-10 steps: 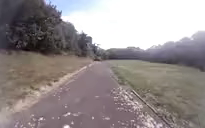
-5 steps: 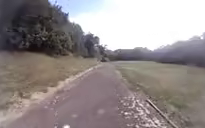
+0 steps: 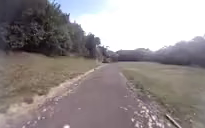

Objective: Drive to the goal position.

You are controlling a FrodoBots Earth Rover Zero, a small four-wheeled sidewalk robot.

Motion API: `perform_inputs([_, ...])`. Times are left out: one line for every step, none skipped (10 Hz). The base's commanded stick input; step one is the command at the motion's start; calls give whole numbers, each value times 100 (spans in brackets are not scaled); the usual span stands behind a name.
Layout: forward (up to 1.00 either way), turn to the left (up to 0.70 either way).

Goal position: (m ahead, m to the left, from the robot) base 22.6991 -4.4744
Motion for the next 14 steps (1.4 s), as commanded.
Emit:
perform_inputs([100, 9])
perform_inputs([100, 8])
perform_inputs([100, 5])
perform_inputs([100, 2])
perform_inputs([100, 0])
perform_inputs([100, 0])
perform_inputs([100, 0])
perform_inputs([100, 0])
perform_inputs([100, 1])
perform_inputs([100, 2])
perform_inputs([100, 3])
perform_inputs([100, 3])
perform_inputs([100, 3])
perform_inputs([100, 3])
